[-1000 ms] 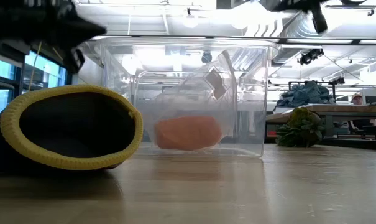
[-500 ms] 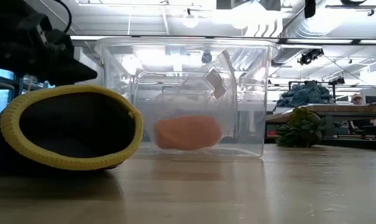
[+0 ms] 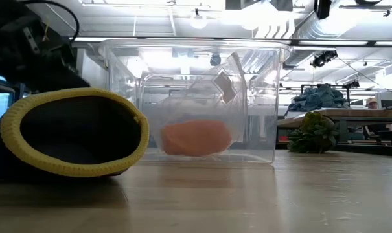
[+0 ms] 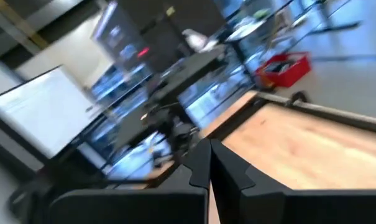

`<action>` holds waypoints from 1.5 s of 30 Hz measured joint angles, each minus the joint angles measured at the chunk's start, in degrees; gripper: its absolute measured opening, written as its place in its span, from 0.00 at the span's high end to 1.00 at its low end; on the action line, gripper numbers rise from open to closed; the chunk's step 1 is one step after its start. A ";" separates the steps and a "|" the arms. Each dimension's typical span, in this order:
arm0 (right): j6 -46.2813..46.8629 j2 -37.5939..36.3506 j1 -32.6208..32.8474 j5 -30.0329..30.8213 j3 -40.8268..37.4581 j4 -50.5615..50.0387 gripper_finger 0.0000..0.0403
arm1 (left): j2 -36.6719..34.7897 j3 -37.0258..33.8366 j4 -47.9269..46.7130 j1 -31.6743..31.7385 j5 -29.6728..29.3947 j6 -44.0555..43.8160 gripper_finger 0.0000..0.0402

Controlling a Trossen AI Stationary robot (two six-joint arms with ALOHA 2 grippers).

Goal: Roll bandage
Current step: Return to Home Position

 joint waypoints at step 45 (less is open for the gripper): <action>-18.20 -30.63 -0.74 -11.17 -45.38 9.65 1.00 | 0.00 0.00 -4.54 -0.08 -0.16 -4.02 1.00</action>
